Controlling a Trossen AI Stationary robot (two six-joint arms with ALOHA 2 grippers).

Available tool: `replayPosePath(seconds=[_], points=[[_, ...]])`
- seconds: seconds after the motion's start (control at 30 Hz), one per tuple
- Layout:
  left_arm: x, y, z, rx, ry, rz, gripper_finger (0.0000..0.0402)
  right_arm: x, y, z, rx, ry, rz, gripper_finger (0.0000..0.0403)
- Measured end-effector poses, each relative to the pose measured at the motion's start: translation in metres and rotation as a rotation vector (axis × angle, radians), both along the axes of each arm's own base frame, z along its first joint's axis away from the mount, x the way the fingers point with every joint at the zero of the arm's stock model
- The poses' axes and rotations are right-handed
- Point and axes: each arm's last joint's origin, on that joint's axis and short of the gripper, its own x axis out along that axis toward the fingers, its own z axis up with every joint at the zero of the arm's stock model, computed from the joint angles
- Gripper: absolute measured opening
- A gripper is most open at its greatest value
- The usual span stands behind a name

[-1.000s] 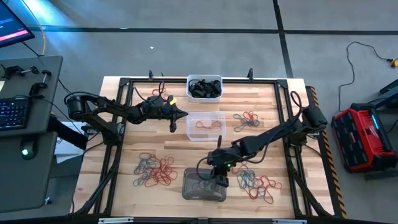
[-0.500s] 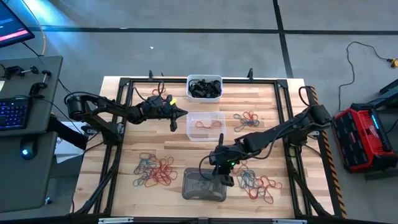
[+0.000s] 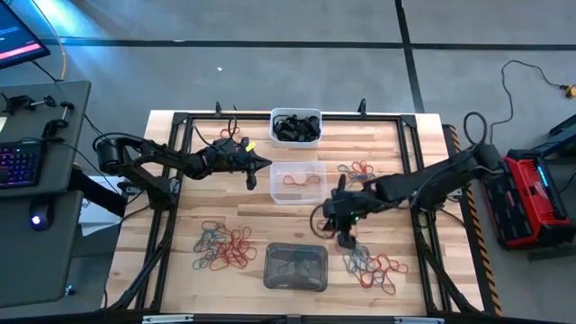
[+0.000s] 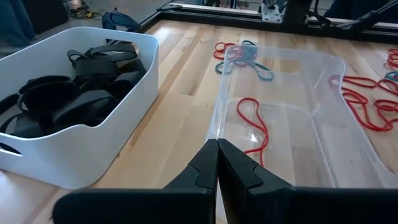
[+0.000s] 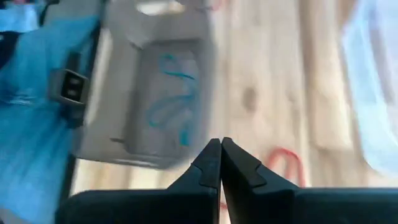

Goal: Sort rubber bands into baskets
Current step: Put the blue rubber band into the black bin

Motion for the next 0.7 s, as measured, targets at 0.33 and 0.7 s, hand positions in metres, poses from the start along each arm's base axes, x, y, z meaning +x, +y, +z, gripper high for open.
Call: replayPosePath(seconds=[0.33,0.7], points=[[0.000,0.000,0.000,0.001,-0.002,-0.005,0.0000,-0.037,-0.067,-0.033,-0.012,0.036,-0.218,0.0000],[0.000,0.000,0.000,0.000,-0.003,-0.006,0.0000,-0.053,-0.141,-0.043,-0.134,0.098,-0.461,0.0000]])
